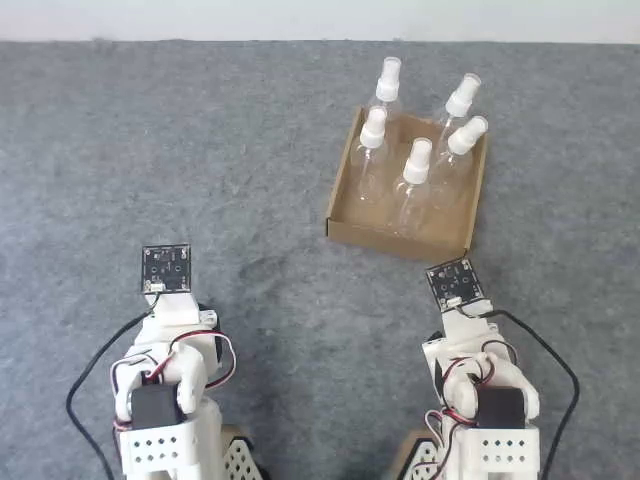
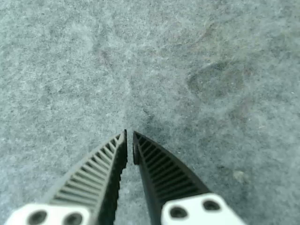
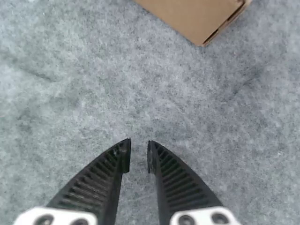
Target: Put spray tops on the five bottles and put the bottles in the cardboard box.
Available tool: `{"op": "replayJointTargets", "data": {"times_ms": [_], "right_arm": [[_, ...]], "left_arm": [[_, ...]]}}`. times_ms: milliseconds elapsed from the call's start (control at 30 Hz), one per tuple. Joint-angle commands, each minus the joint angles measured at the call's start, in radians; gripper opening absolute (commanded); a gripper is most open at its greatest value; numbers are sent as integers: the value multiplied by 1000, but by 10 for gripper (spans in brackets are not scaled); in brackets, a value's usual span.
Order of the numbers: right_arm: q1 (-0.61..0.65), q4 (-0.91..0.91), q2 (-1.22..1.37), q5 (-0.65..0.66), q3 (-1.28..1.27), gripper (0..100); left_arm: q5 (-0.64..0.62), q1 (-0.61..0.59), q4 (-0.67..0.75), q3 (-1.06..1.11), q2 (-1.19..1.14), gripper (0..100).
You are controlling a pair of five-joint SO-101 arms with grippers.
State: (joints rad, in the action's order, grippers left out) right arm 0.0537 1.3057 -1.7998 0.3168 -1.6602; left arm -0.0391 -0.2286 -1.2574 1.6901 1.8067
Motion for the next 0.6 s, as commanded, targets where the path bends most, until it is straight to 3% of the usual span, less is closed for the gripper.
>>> {"op": "replayJointTargets", "data": {"times_ms": [0,567], "right_arm": [[-4,5,-16,9,-23,25],[-2,5,-16,9,-23,25]], "left_arm": [[5,2,-5,-5,15,12],[5,2,-5,-5,15,12]]}}
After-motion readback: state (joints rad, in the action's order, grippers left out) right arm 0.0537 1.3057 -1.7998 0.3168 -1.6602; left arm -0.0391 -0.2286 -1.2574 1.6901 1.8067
